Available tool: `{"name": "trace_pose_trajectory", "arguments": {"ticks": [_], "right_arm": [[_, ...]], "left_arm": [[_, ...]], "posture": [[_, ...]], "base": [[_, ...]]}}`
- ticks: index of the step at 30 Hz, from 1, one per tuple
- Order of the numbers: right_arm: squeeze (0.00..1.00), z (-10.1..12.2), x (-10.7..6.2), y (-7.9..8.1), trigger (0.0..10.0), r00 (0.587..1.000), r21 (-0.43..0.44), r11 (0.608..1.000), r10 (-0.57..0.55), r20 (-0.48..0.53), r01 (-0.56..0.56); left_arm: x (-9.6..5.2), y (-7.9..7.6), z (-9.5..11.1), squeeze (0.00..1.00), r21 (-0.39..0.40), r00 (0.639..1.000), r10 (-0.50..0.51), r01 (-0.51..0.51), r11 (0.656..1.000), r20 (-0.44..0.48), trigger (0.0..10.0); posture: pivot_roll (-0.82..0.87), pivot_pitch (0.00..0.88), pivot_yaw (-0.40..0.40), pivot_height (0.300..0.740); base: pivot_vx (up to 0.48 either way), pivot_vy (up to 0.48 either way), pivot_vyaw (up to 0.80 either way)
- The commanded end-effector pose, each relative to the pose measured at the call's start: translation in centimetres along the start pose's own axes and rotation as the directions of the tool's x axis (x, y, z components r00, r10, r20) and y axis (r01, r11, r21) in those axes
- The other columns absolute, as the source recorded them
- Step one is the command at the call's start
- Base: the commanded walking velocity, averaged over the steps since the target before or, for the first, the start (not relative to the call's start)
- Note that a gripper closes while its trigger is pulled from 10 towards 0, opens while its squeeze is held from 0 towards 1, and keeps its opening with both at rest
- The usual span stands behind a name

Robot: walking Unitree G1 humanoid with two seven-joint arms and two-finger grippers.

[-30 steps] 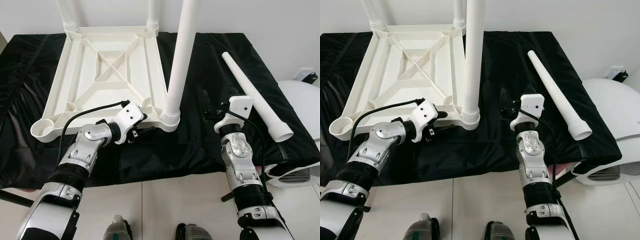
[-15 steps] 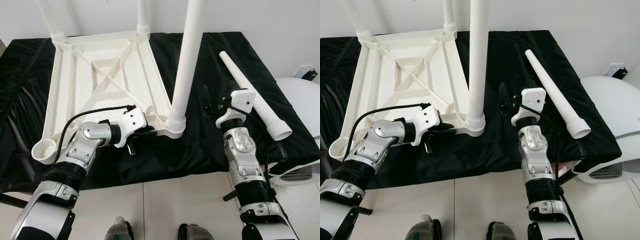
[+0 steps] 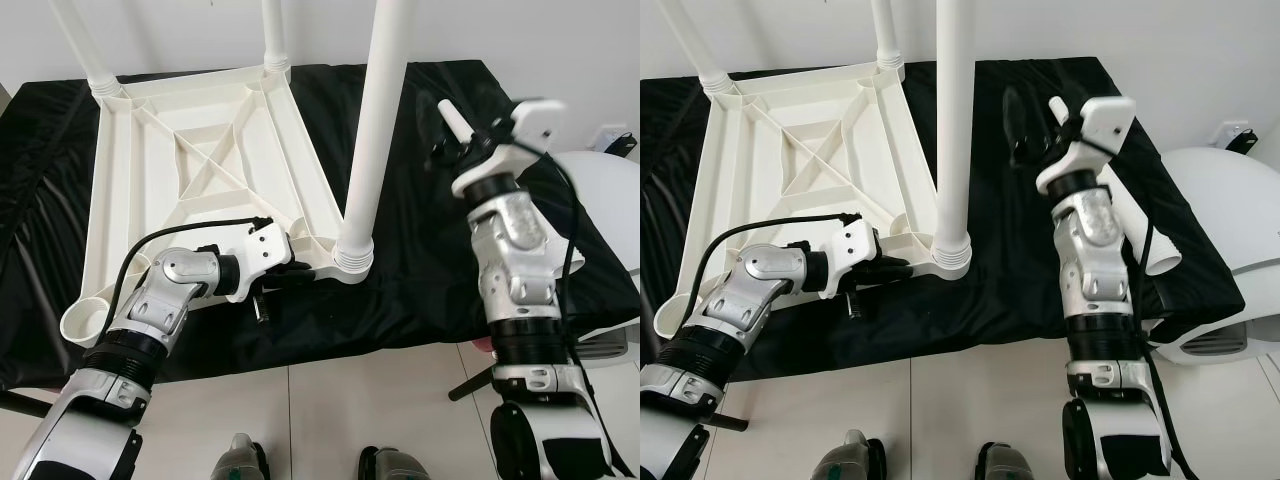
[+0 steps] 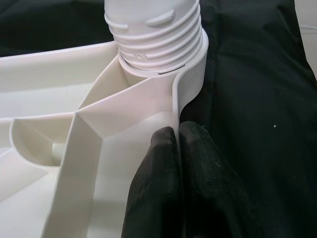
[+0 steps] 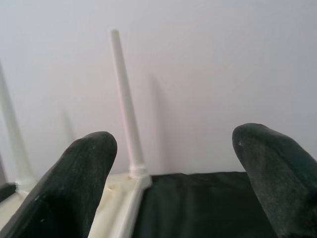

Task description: Building children table

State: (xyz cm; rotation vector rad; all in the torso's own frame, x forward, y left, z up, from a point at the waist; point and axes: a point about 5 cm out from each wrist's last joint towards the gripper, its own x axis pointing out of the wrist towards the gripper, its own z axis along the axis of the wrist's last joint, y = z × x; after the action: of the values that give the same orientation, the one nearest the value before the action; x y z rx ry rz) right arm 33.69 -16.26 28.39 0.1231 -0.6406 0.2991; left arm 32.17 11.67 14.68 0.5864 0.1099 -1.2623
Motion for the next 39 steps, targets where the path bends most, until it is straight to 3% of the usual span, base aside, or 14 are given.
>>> {"name": "trace_pose_trajectory", "arguments": {"ticks": [1, 6, 8, 10, 14, 22, 26, 27, 28, 33, 39], "right_arm": [[0.0, 1.7, 0.6, 0.2, 10.0, 0.997, 0.08, 0.996, 0.037, 0.065, -0.042], [0.0, 2.9, 0.8, 0.9, 10.0, 0.987, 0.14, 0.983, 0.102, 0.125, -0.12], [0.0, 3.7, 0.6, 2.1, 10.0, 0.966, 0.201, 0.953, 0.195, 0.17, -0.228], [0.0, 4.0, 0.4, 2.4, 10.0, 0.957, 0.225, 0.938, 0.224, 0.185, -0.263], [0.0, 4.2, 0.3, 2.6, 10.0, 0.952, 0.255, 0.926, 0.233, 0.199, -0.28], [0.0, 5.7, -0.1, 2.2, 10.0, 0.938, 0.42, 0.86, 0.17, 0.301, -0.291], [0.0, 6.1, -0.2, 2.5, 10.0, 0.927, 0.443, 0.838, 0.18, 0.329, -0.32], [0.0, 6.6, -0.4, 3.1, 10.0, 0.908, 0.46, 0.803, 0.229, 0.35, -0.379], [0.0, 6.6, -0.4, 3.1, 10.0, 0.908, 0.46, 0.803, 0.229, 0.35, -0.379], [0.0, 6.9, -0.9, 4.9, 10.0, 0.847, 0.441, 0.728, 0.393, 0.359, -0.525], [0.0, 6.8, -1.0, 5.5, 10.0, 0.823, 0.424, 0.706, 0.463, 0.329, -0.567]], "left_arm": [[0.2, -2.1, -2.9, 0.0, -0.085, 0.99, -0.091, 0.082, 0.993, -0.107, 10.0], [0.2, -2.1, -2.9, 0.0, -0.087, 0.99, -0.088, 0.079, 0.993, -0.106, 10.0], [0.2, -2.0, -2.8, 0.0, -0.088, 0.991, -0.086, 0.077, 0.993, -0.105, 10.0], [0.2, -2.0, -2.7, 0.0, -0.087, 0.991, -0.086, 0.077, 0.993, -0.104, 10.0], [0.3, -2.0, -2.7, 0.0, -0.086, 0.991, -0.084, 0.075, 0.993, -0.104, 10.0], [0.2, -2.1, -2.7, 0.0, -0.085, 0.992, -0.079, 0.07, 0.994, -0.103, 10.0], [0.2, -2.1, -2.7, 0.0, -0.083, 0.991, -0.079, 0.071, 0.994, -0.104, 10.0], [0.1, -2.1, -2.7, 0.0, -0.079, 0.991, -0.078, 0.069, 0.994, -0.108, 10.0], [0.1, -2.1, -2.7, 0.0, -0.079, 0.991, -0.078, 0.069, 0.994, -0.108, 10.0], [0.2, -1.9, -2.5, 0.0, -0.072, 0.991, -0.077, 0.07, 0.995, -0.109, 10.0], [0.3, -1.8, -2.3, 0.0, -0.065, 0.992, -0.074, 0.068, 0.996, -0.105, 10.0]], "posture": [[0.03, 0.138, 0.039, 0.74], [0.04, 0.14, 0.037, 0.74], [0.03, 0.144, 0.035, 0.74], [0.04, 0.141, 0.033, 0.74], [0.04, 0.143, 0.032, 0.74], [0.05, 0.156, 0.034, 0.74], [0.05, 0.158, 0.036, 0.74], [0.05, 0.157, 0.036, 0.74], [0.05, 0.157, 0.036, 0.74], [0.04, 0.151, 0.035, 0.74], [0.04, 0.15, 0.03, 0.74]], "base": [[0.0, 0.0, 0.0], [0.0, 0.0, 0.0], [0.0, 0.0, 0.0], [0.0, 0.0, 0.0], [0.0, 0.0, 0.0], [0.0, 0.0, 0.0], [0.0, 0.0, 0.0], [0.0, 0.0, 0.0], [0.0, 0.0, 0.0], [0.0, 0.0, 0.0], [0.0, 0.0, 0.0]]}}
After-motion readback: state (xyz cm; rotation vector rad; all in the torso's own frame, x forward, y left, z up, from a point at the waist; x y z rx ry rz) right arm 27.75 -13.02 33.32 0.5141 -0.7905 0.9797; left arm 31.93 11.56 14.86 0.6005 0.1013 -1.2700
